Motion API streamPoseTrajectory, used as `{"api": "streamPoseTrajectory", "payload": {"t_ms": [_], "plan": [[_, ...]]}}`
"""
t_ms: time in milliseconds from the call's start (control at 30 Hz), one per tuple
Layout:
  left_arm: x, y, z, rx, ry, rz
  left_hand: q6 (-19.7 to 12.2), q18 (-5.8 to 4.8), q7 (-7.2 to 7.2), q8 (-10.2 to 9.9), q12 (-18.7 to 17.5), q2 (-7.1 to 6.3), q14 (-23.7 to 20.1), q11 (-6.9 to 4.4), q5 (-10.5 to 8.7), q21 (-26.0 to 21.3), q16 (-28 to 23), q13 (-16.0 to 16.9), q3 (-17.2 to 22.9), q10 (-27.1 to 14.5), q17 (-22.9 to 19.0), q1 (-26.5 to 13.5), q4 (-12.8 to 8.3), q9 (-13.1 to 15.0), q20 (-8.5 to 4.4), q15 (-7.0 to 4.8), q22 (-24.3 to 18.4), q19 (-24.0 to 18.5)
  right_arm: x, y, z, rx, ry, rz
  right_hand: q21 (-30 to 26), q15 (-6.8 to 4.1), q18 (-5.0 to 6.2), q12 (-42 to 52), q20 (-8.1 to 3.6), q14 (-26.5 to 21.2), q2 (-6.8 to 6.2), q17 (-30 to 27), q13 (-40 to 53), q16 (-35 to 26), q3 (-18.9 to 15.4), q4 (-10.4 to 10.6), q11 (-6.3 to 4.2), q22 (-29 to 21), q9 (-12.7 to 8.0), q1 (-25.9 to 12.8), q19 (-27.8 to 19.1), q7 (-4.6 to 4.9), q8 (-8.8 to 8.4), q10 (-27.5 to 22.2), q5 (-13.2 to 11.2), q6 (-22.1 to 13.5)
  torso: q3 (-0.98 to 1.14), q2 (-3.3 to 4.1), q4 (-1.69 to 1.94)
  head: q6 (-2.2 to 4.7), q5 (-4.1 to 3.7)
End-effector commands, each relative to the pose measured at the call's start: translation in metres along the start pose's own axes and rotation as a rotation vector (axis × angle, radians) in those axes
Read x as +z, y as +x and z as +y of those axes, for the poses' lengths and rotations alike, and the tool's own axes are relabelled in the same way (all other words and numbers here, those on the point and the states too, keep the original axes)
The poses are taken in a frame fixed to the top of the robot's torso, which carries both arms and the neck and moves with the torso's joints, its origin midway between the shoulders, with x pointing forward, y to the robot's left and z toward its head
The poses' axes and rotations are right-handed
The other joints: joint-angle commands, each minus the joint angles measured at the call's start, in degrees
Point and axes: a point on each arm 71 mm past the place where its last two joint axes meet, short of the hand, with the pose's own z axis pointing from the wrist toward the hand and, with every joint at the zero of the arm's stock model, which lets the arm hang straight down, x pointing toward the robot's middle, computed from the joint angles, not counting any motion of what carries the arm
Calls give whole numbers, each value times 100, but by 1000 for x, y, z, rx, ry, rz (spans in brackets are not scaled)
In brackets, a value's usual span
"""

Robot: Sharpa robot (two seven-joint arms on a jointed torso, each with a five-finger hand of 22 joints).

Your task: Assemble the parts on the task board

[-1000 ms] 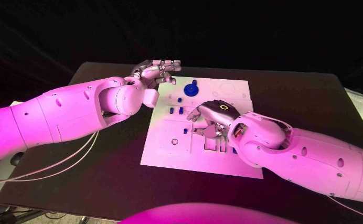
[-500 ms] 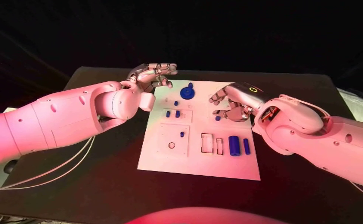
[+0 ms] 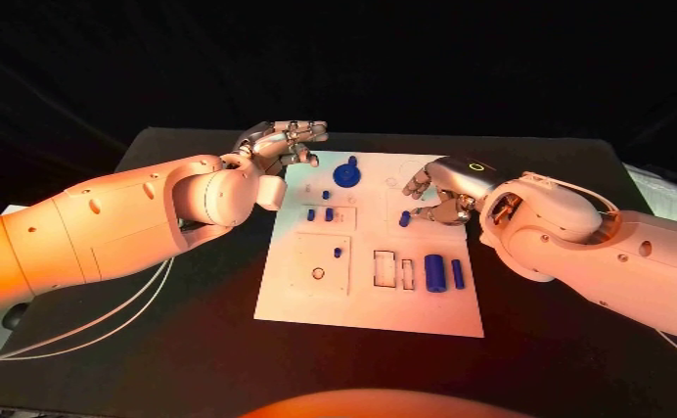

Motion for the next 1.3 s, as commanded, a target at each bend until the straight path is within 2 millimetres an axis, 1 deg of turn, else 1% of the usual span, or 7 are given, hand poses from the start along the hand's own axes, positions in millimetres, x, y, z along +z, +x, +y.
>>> {"api": "streamPoseTrajectory", "payload": {"t_ms": [33, 333, 433, 533, 633, 733, 1300], "plan": [[0, 2, -1, -2, 9, 23, -43, 64, 14, 34, 33, 57, -44, 7, 0, -24, -21, 1, -34, -47, -5, 5, -10, -5, 58, -3, -6, -1, 2, 9, 3, -52, -3, 92, -35, -21, 69, 47, -37, 10, 6, -8, 5, -36, -33, 6, -19, -6, -4, 51, -26, -47, -24, 8, -29, 15, 5, 5, 3, -17, 14], [1, 3, -1, 1, 9, 24, -43, 64, 14, 34, 33, 57, -44, 7, 0, -24, -21, 1, -34, -47, -5, 5, -10, -5, 58, -3, -6, -1, 8, 16, 10, -52, -22, 128, -49, -47, 70, 117, -52, 10, 73, -38, 8, -56, -20, 3, -43, -20, -3, 99, -28, -62, -24, 100, -13, 53, 1, 3, 3, -28, 26], [1, 3, -1, 2, 9, 25, -43, 64, 14, 34, 33, 57, -44, 7, 0, -24, -21, 1, -34, -47, -5, 5, -10, -5, 58, -3, -6, -1, 9, 17, 11, -58, -17, 125, 7, -87, 52, 245, -70, 34, 177, 9, 26, 0, 61, 1, -85, 65, 1, 158, 31, -53, -16, 376, -25, 111, 1, 0, 1, -30, 29], [1, 2, -1, 2, 8, 25, -43, 64, 14, 34, 33, 57, -44, 7, 0, -24, -21, 1, -34, -47, -5, 5, -10, -5, 58, -3, -6, -1, 10, 17, 11, -63, -13, 117, 123, -129, 17, 321, -95, 69, 272, 98, 39, 99, 176, -16, -134, 235, 22, 227, 136, -71, 34, 598, -122, 249, 5, 5, 0, -35, 33], [1, 2, -1, 2, 8, 25, -46, 64, 15, 39, 43, 58, -48, 8, 0, -30, -20, 2, -43, -52, -10, 2, -6, -4, 61, -1, -11, 0, 11, 16, 12, -68, -9, 112, 190, -152, -2, 344, -116, 87, 322, 151, 43, 157, 252, -36, -164, 329, 37, 274, 193, -90, 71, 696, -176, 347, 7, 6, -4, -39, 35], [1, 3, -1, 2, 7, 26, -46, 64, 15, 39, 43, 58, -48, 8, 0, -30, -20, 2, -43, -52, -10, 2, -6, -4, 61, -1, -11, 0, 11, 17, 12, -77, -5, 108, 224, -172, -10, 349, -137, 94, 377, 170, 44, 183, 343, -59, -189, 372, 50, 320, 220, -107, 102, 776, -220, 437, 1, -1, -6, -44, 34], [1, 4, 0, 0, 1, 33, -46, 64, 15, 39, 43, 58, -48, 8, 0, -30, -20, 2, -43, -52, -10, 2, -6, -4, 61, -1, -11, 0, 14, 17, 17, -98, -11, 68, 342, -205, -42, 271, -180, 117, 462, 276, 35, 308, 643, -167, -225, 532, 67, 402, 304, -128, 135, 955, -243, 622, 0, -2, -3, -47, 23]]}}
